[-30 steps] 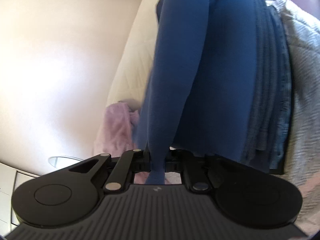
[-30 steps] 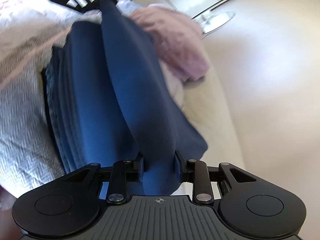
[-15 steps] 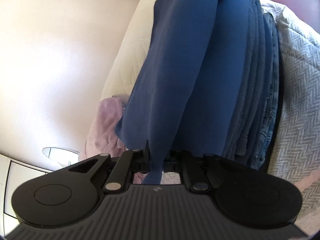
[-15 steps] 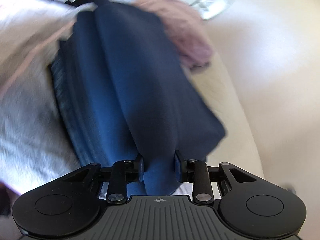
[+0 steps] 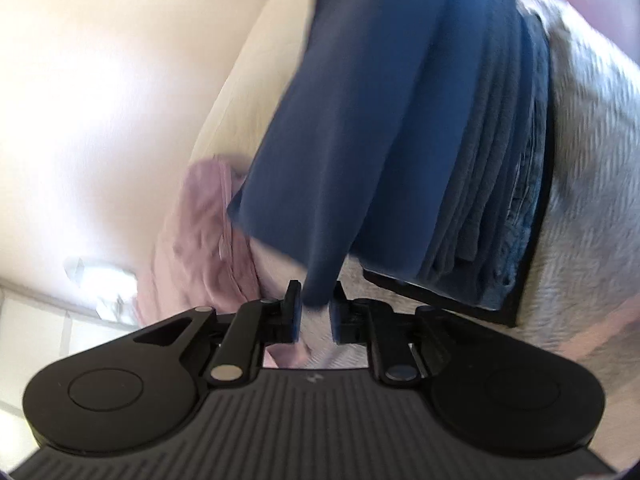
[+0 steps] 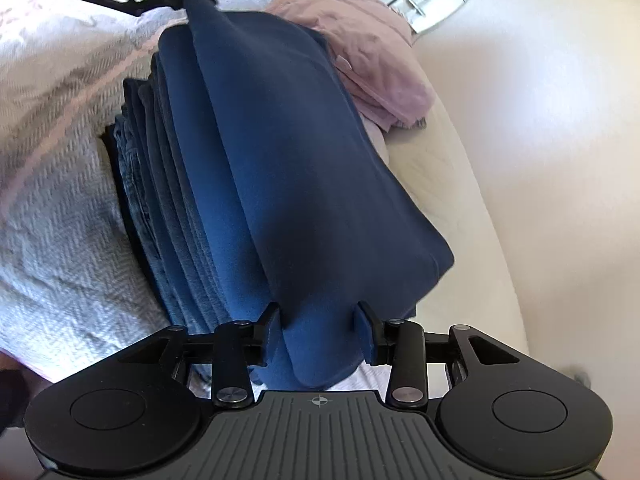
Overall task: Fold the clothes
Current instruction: 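Lower the sweatshirt onto the stack of blue clothes with both grippers, then smooth the sweatshirt flat on the stack with both grippers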
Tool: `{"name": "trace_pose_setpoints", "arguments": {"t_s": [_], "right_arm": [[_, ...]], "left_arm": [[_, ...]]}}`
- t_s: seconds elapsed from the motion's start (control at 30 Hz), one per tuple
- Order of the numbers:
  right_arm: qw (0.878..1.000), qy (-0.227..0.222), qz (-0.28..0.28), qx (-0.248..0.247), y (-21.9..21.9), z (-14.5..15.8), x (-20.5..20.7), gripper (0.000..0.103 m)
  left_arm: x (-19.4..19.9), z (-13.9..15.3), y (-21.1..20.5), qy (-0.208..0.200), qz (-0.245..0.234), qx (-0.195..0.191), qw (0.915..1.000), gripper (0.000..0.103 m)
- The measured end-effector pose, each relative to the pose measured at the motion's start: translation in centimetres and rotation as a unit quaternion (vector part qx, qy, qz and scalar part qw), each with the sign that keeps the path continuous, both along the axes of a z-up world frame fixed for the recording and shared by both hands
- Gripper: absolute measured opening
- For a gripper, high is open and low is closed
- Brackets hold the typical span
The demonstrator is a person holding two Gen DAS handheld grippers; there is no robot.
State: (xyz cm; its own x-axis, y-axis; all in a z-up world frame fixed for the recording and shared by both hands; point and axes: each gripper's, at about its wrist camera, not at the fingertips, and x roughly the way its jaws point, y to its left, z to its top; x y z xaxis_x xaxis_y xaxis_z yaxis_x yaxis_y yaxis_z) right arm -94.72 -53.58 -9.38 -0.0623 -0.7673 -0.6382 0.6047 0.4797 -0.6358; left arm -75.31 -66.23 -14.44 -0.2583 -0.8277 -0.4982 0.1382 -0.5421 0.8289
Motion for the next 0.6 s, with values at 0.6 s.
{"name": "trace_pose_setpoints", "arguments": {"t_s": [0.6], "right_arm": [[0.832,-0.479,-0.253,0.121,-7.7,3.0,-8.7,0.039]], "left_arm": [[0.2,2.8,7.3,0.153,0.040,0.177,0.9713,0.012]]}}
